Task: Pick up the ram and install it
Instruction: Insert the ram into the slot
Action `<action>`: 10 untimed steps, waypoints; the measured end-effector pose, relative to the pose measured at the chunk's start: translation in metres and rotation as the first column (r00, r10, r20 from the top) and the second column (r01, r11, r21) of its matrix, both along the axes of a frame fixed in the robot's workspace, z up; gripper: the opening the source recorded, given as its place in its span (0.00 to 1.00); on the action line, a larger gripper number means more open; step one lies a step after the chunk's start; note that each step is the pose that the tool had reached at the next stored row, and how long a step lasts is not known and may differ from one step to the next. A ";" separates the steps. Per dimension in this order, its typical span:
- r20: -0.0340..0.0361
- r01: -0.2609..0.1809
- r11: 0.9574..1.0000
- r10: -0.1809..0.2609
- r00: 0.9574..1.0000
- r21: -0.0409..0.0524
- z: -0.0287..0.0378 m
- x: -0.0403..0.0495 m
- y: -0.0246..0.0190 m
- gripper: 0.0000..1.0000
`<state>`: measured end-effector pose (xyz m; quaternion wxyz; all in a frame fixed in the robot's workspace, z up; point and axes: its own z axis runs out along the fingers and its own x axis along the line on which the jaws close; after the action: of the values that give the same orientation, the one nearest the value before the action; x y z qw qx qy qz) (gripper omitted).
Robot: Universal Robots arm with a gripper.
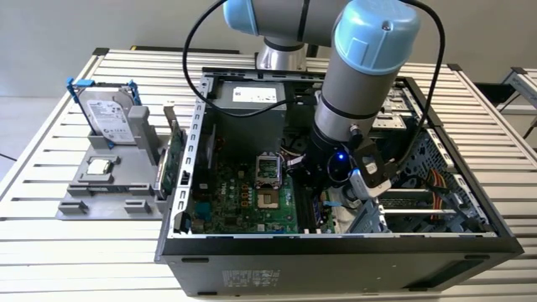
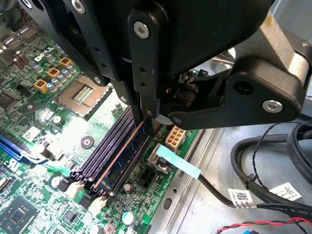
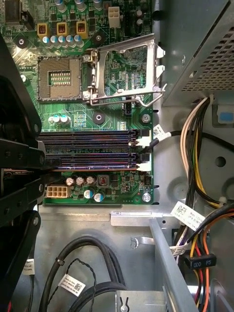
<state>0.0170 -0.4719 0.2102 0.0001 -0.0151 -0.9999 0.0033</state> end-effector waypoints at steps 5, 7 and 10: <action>0.000 0.000 1.000 0.000 1.000 0.001 -0.0004 0.0000 0.0002 1.00; 0.000 0.000 1.000 0.000 1.000 0.001 -0.0003 0.0000 0.0001 1.00; 0.000 0.000 1.000 0.000 1.000 0.000 -0.0002 0.0000 0.0000 1.00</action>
<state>0.0170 -0.4719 0.2100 0.0001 -0.0152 -0.9999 0.0033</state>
